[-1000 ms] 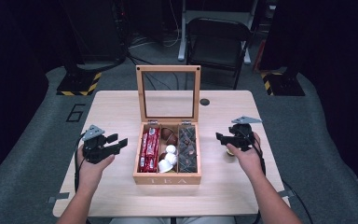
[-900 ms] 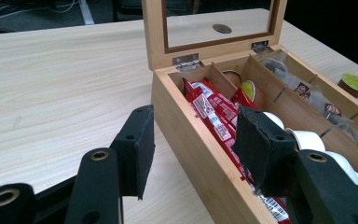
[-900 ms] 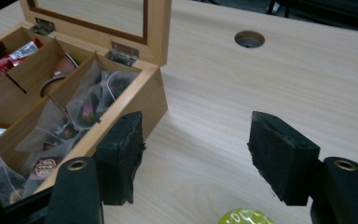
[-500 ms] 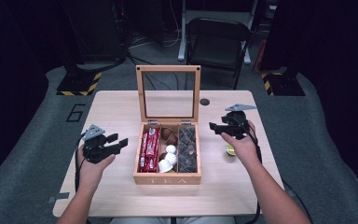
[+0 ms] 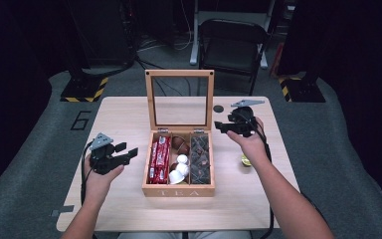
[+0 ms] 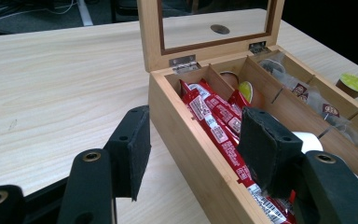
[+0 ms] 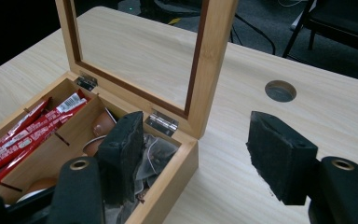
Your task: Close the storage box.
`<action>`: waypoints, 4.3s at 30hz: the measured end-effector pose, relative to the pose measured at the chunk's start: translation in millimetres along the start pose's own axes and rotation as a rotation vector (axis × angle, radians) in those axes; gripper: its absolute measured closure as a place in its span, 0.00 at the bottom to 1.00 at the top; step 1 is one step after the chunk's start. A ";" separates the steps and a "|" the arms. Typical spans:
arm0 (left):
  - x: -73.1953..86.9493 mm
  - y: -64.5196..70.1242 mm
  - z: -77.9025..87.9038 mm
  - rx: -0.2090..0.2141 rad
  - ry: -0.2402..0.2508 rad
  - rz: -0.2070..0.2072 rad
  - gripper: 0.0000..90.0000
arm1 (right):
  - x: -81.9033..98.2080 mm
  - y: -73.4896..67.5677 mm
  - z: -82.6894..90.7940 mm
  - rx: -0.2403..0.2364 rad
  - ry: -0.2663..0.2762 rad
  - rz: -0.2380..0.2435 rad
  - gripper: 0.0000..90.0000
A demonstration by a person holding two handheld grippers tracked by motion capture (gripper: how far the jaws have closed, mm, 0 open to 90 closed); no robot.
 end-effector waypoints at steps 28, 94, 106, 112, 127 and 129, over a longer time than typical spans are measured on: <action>-0.7 -0.2 -2.1 0.012 0.001 0.012 0.48 | -31.7 16.1 -55.3 0.001 -0.031 0.014 0.40; -1.7 -5.6 -2.9 0.011 0.007 0.025 0.49 | -29.9 23.0 -83.4 -0.001 -0.055 0.015 0.70; -1.7 -4.8 -4.1 0.012 0.002 0.022 0.49 | -27.1 19.5 -76.5 -0.011 -0.023 0.024 0.72; -1.1 -4.1 -4.9 0.011 -0.006 0.025 0.49 | -25.6 16.6 -72.6 -0.006 -0.004 0.038 0.72; -14.3 -2.4 -8.7 0.023 -0.006 0.051 0.49 | -21.2 7.6 -62.7 0.015 0.022 0.075 0.73; -18.3 -2.7 -8.9 0.015 -0.009 0.041 0.49 | -20.6 6.6 -61.9 0.017 0.025 0.080 0.73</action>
Point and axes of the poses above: each handheld gripper's, and its own axes: z roughly backward along the jaws, x roughly out of its underside, y roughly to its right, the point moved 5 cm from there along -z, roughly forward along the jaws, and after that the axes turned 14 degrees about z, right-handed, at the moved point
